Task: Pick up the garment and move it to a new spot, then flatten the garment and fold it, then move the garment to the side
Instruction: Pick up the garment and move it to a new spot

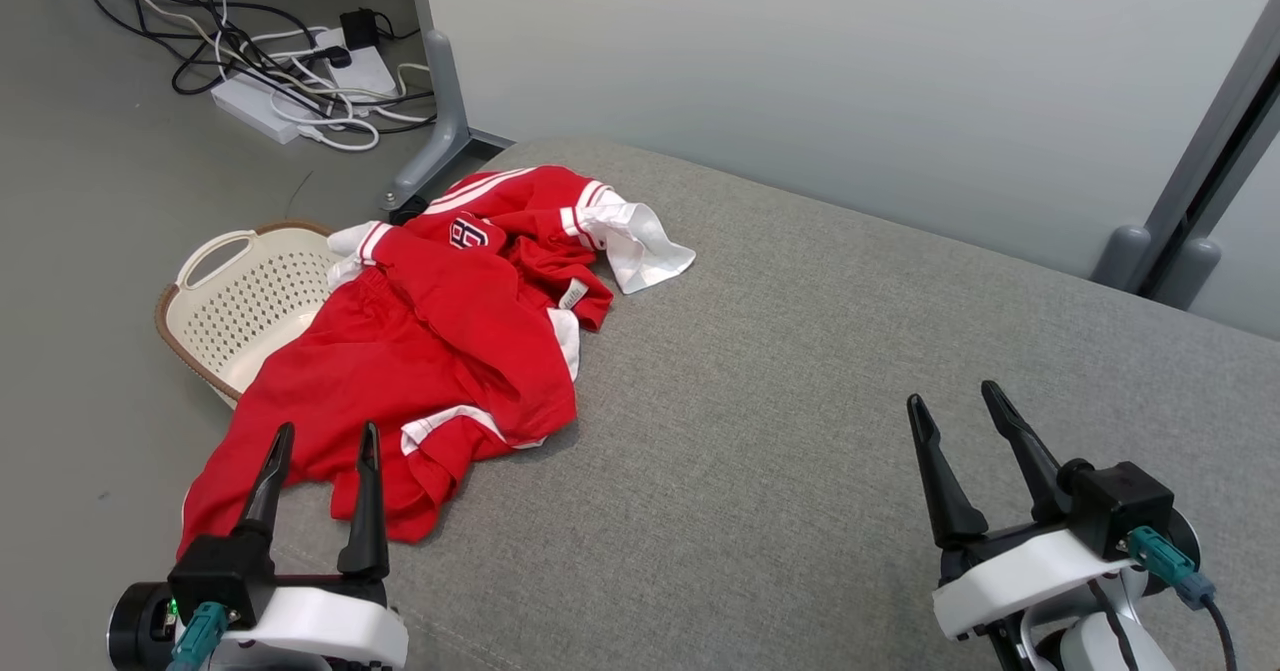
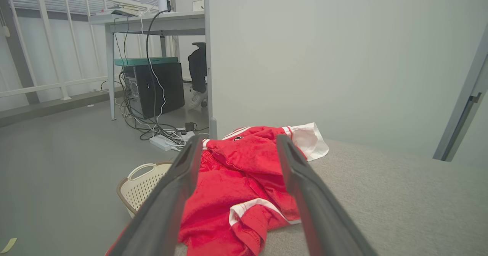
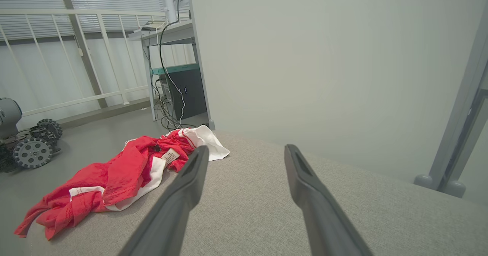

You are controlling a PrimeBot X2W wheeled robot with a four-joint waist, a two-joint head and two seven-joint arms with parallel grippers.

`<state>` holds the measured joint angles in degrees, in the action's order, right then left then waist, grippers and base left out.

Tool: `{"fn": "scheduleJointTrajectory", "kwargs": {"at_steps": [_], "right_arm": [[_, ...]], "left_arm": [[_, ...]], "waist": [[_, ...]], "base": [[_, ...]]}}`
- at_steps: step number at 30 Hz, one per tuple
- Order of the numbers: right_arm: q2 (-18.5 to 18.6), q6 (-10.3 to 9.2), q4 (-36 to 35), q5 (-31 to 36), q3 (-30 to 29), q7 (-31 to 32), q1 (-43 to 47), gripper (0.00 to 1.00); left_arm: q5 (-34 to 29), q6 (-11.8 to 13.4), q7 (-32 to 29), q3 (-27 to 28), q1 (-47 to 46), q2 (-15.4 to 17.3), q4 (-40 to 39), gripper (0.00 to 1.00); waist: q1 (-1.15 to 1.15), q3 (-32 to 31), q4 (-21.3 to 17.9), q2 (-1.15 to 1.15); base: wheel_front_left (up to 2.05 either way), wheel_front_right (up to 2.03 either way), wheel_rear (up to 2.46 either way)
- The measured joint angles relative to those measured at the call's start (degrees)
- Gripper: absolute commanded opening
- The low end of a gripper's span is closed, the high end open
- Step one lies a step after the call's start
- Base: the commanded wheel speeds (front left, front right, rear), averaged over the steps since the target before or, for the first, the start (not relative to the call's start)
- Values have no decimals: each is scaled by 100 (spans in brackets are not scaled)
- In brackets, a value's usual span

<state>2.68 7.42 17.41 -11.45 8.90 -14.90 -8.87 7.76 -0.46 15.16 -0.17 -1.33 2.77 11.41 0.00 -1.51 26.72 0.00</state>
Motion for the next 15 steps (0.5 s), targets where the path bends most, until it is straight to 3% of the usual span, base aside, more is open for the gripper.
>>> {"fn": "scheduleJointTrajectory", "kwargs": {"at_steps": [15], "right_arm": [[0, 0, -12, -5, 14, 0, -43, 100]], "left_arm": [[189, -209, 0, 159, -210, 44, 199, 100]], "waist": [[0, 42, -287, 0]], "base": [[0, 0, 0]]}}
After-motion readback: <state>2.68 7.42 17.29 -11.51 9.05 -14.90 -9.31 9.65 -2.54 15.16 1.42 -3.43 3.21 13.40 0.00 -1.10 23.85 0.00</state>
